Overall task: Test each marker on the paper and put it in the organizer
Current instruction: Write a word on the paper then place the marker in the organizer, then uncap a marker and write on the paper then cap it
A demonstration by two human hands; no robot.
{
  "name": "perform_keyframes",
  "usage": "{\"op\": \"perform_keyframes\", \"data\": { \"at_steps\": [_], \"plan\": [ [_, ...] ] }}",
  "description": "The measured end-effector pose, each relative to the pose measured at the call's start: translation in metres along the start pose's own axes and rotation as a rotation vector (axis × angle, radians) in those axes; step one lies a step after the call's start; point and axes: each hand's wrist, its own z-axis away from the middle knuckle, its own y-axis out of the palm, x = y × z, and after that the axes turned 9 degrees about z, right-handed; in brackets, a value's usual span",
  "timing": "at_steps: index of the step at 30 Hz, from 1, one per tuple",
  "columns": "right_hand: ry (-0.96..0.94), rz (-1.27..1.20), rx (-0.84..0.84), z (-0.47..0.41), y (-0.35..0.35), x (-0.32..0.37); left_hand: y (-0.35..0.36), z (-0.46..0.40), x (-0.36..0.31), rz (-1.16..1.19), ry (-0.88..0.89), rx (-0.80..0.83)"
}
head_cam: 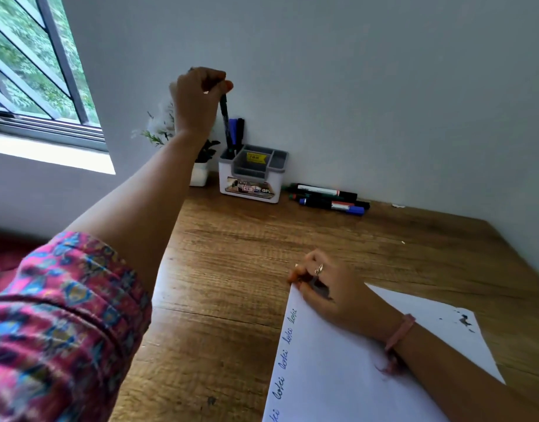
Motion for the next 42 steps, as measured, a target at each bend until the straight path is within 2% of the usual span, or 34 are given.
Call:
{"op": "perform_keyframes", "data": {
  "at_steps": [7,20,24,27,32,36,39,42],
  "plan": [
    [0.028,-0.037,-0.001,0.000,0.001,-0.001,0.015,-0.006,0.029,-0.224,-0.035,0.082],
    [0.034,-0.026,0.006,-0.002,0.000,-0.001,0.023,-0.010,0.055,-0.399,-0.071,0.251],
    [0.035,-0.027,0.003,-0.001,0.000,0.000,0.023,-0.004,0.047,-0.324,-0.001,0.179],
    [0.039,-0.027,0.007,-0.001,0.000,0.000,0.029,0.013,0.034,-0.293,0.132,0.206],
    [0.047,-0.042,0.011,0.001,-0.002,0.003,0.058,0.056,0.014,-0.293,0.244,0.433],
    [0.036,-0.048,-0.011,0.001,-0.003,0.003,0.087,0.091,0.008,-0.306,0.292,0.698],
    [0.029,-0.039,-0.007,0.000,-0.003,0.002,0.110,0.115,0.013,-0.420,0.226,0.905],
    [0.011,-0.030,-0.016,0.001,-0.002,0.000,0.127,0.131,0.023,-0.631,0.129,1.060]
  ]
}}
